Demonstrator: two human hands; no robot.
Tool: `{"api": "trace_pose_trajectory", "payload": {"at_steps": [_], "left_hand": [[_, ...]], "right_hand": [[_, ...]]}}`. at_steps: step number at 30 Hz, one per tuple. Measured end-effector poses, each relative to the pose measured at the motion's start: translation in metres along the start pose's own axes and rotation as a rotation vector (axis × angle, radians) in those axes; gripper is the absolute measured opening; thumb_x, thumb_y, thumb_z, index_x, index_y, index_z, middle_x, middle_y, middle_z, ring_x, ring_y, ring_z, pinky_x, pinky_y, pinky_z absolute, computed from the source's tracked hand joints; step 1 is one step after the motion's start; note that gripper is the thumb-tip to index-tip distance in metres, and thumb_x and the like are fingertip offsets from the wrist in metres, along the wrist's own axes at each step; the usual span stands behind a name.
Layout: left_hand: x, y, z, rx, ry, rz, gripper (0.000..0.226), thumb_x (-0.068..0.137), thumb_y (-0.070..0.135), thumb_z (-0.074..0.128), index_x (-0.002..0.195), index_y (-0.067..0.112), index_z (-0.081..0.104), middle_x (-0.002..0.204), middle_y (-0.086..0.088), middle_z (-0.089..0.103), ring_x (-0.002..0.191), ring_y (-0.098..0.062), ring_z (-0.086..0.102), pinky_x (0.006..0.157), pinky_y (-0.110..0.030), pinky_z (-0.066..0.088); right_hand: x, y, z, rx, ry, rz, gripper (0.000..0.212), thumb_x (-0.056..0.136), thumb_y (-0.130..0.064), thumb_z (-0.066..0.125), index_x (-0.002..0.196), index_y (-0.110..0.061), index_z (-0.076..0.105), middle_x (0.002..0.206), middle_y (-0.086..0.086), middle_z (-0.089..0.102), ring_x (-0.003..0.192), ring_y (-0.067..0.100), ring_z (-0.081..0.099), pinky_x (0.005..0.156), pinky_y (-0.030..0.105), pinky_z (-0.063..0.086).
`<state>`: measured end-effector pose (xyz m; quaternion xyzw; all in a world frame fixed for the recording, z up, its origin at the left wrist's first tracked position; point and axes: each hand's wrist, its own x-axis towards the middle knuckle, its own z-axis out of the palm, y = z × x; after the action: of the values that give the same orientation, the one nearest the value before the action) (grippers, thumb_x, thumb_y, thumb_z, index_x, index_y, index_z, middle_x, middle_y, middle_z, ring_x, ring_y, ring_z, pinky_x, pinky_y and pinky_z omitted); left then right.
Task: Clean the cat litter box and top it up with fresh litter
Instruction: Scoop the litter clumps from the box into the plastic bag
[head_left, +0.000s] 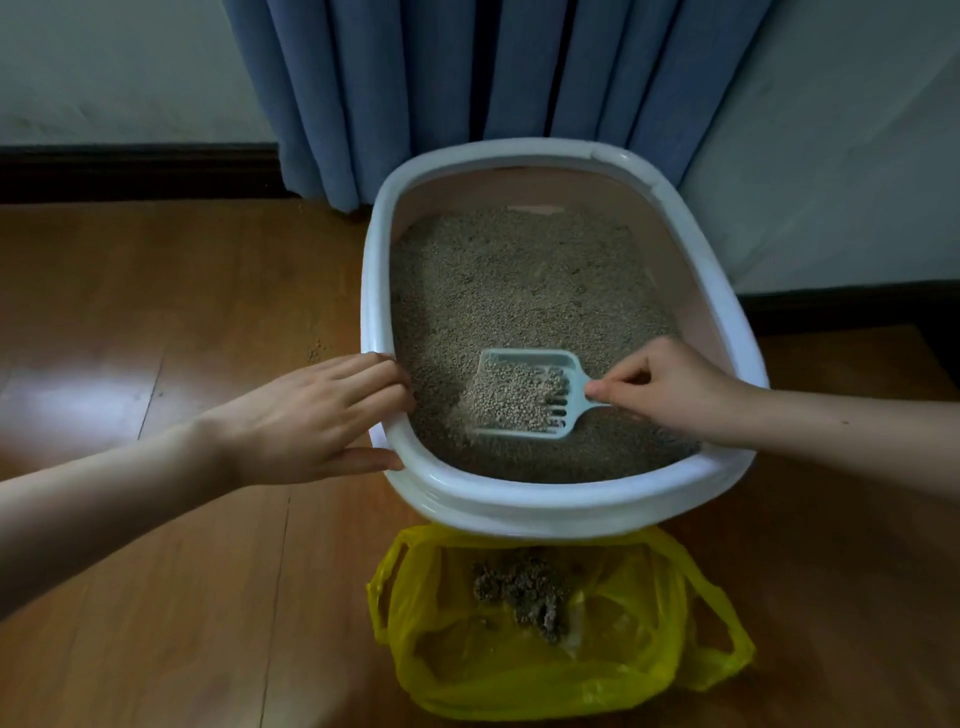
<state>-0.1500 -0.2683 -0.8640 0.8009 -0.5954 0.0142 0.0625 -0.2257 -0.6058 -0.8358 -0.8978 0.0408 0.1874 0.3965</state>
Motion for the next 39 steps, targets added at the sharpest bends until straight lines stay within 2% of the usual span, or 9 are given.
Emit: {"api": "trace_pose_trajectory", "payload": {"at_steps": [3, 5, 10, 15, 23, 26, 33, 36, 39], "left_hand": [[0.0, 0.0, 0.0, 0.007, -0.003, 0.002, 0.053, 0.1, 0.055, 0.037, 0.109, 0.009, 0.061, 0.108, -0.007, 0.057, 0.105, -0.027, 0.057, 0.094, -0.034, 0.043], [0.0, 0.0, 0.0, 0.009, -0.011, -0.002, 0.054, 0.1, 0.056, 0.036, 0.109, 0.009, 0.061, 0.108, -0.006, 0.056, 0.104, -0.027, 0.057, 0.094, -0.035, 0.043], [0.0, 0.0, -0.001, 0.01, -0.022, 0.002, 0.054, 0.1, 0.055, 0.036, 0.109, 0.009, 0.061, 0.109, -0.006, 0.056, 0.104, -0.026, 0.057, 0.093, -0.034, 0.044], [0.0, 0.002, -0.002, 0.022, -0.021, 0.002, 0.055, 0.1, 0.056, 0.034, 0.108, 0.008, 0.061, 0.108, -0.006, 0.056, 0.102, -0.026, 0.057, 0.092, -0.033, 0.043], [0.0, 0.003, -0.002, 0.018, -0.023, 0.001, 0.056, 0.101, 0.056, 0.032, 0.108, 0.008, 0.061, 0.109, -0.007, 0.056, 0.101, -0.026, 0.057, 0.091, -0.034, 0.043], [0.0, 0.003, -0.002, 0.016, -0.023, -0.002, 0.056, 0.101, 0.056, 0.032, 0.108, 0.008, 0.061, 0.109, -0.007, 0.055, 0.101, -0.026, 0.057, 0.091, -0.035, 0.044], [-0.001, 0.006, -0.005, 0.027, -0.017, 0.004, 0.053, 0.099, 0.053, 0.036, 0.109, 0.007, 0.06, 0.108, -0.009, 0.056, 0.1, -0.027, 0.056, 0.088, -0.039, 0.048], [0.0, 0.01, -0.005, 0.011, -0.02, 0.042, 0.05, 0.099, 0.049, 0.039, 0.108, 0.005, 0.06, 0.107, -0.012, 0.057, 0.098, -0.03, 0.057, 0.087, -0.041, 0.049], [0.001, 0.017, -0.003, -0.002, -0.021, 0.085, 0.045, 0.099, 0.045, 0.042, 0.109, 0.004, 0.059, 0.106, -0.013, 0.056, 0.098, -0.031, 0.057, 0.087, -0.042, 0.047]], "right_hand": [[-0.005, 0.0, -0.002, -0.021, 0.014, 0.022, 0.029, 0.088, -0.03, 0.066, 0.078, -0.005, 0.076, 0.048, 0.002, 0.054, 0.041, 0.009, 0.039, 0.045, 0.02, 0.033], [-0.008, 0.0, -0.002, -0.033, 0.037, 0.031, 0.028, 0.088, -0.031, 0.066, 0.076, -0.007, 0.077, 0.045, -0.002, 0.054, 0.041, 0.007, 0.04, 0.047, 0.021, 0.034], [-0.014, -0.003, -0.003, -0.083, 0.013, 0.039, 0.034, 0.089, -0.032, 0.065, 0.073, -0.004, 0.075, 0.048, 0.005, 0.054, 0.043, 0.011, 0.041, 0.047, 0.022, 0.034], [-0.017, -0.007, -0.003, -0.113, 0.002, 0.052, 0.034, 0.089, -0.031, 0.065, 0.077, -0.001, 0.075, 0.047, 0.002, 0.055, 0.038, 0.004, 0.04, 0.042, 0.011, 0.032], [-0.018, -0.01, -0.002, -0.076, 0.054, 0.035, 0.032, 0.089, -0.03, 0.066, 0.075, -0.002, 0.076, 0.045, -0.001, 0.055, 0.037, 0.003, 0.042, 0.043, 0.013, 0.034], [-0.022, -0.014, -0.005, -0.05, 0.044, 0.004, 0.031, 0.088, -0.03, 0.066, 0.076, -0.003, 0.076, 0.048, 0.004, 0.055, 0.041, 0.007, 0.043, 0.043, 0.015, 0.034], [-0.041, -0.03, -0.009, -0.04, -0.111, -0.149, 0.018, 0.087, -0.031, 0.065, 0.082, -0.02, 0.078, 0.049, 0.003, 0.051, 0.045, 0.007, 0.04, 0.047, 0.019, 0.032], [-0.05, -0.033, -0.003, -0.055, -0.235, -0.198, 0.022, 0.084, -0.033, 0.066, 0.077, -0.016, 0.078, 0.051, 0.002, 0.055, 0.047, 0.008, 0.044, 0.048, 0.018, 0.034], [-0.058, -0.033, 0.006, -0.127, -0.35, -0.231, 0.028, 0.079, -0.04, 0.065, 0.082, -0.016, 0.079, 0.058, -0.003, 0.065, 0.051, 0.012, 0.052, 0.05, 0.023, 0.036]]}}
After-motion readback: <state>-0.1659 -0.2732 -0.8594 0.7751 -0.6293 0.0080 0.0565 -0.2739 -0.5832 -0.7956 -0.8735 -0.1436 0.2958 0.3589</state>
